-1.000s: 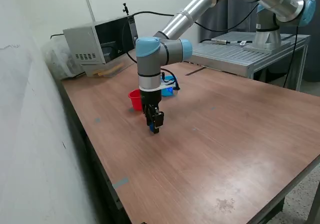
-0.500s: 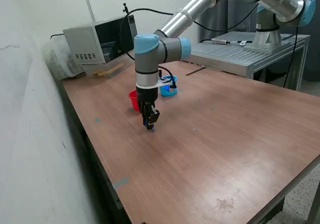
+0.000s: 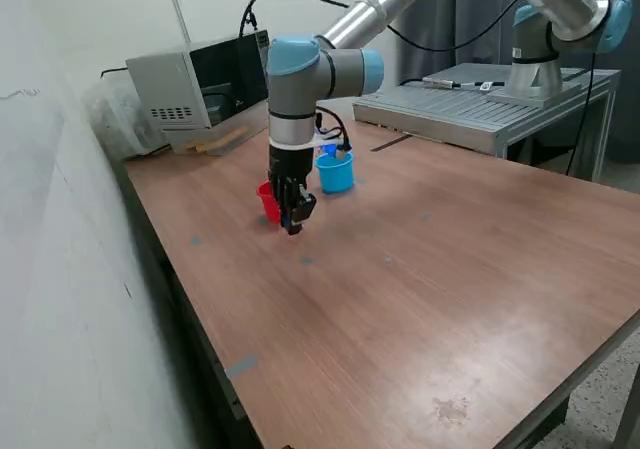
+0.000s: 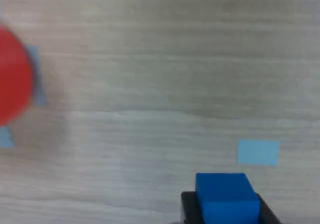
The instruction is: Place red objects in the red bin, and blue objects in the blue bin.
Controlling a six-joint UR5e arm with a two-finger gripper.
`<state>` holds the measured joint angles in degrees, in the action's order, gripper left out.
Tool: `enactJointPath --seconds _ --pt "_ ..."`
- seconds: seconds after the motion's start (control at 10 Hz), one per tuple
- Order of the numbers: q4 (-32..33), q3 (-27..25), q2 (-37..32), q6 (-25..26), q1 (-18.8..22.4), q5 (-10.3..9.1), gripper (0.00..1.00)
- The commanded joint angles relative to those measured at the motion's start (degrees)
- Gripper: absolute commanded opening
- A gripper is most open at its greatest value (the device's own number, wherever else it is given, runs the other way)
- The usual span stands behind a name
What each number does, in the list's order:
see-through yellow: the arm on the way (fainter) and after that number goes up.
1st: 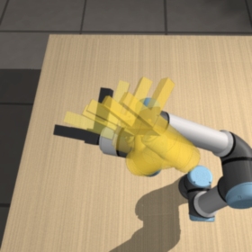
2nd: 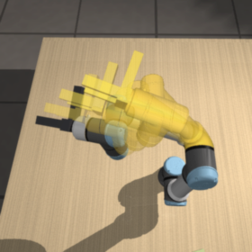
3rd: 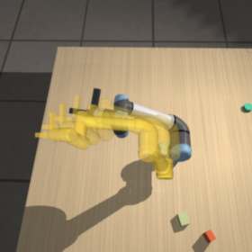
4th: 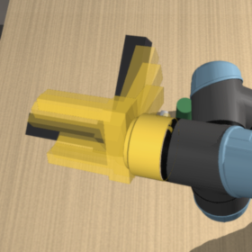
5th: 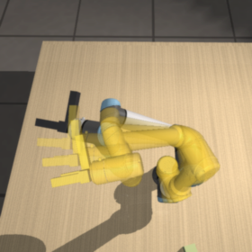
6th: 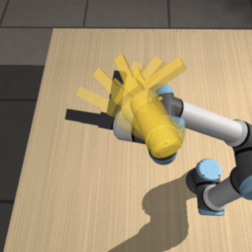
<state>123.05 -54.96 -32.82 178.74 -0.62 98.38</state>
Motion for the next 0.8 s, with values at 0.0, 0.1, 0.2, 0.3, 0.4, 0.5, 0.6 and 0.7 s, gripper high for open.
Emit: enactJointPath --seconds 0.0,0.1,0.2,0.3,0.4,0.5,0.6,0.7 --pt "0.3 -12.8 -11.0 -4.7 -1.2 0.4 0.0" --pt "0.3 -16.0 -13.6 -5.7 -2.1 0.4 0.0" --pt "0.1 -19.2 -16.4 -7.3 -3.1 0.4 0.0" --pt "0.2 -23.7 -19.7 -8.5 -4.3 0.4 0.0" --pt "0.1 -26.0 -22.1 -10.1 -6.3 0.32 0.0" --pt "0.0 -27.4 -22.5 -11.9 -7.1 0.4 0.0" --pt "0.0 -29.3 -23.2 -12.4 -9.0 0.4 0.0" --pt "0.0 -30.7 -23.4 -13.0 -10.5 0.4 0.0"
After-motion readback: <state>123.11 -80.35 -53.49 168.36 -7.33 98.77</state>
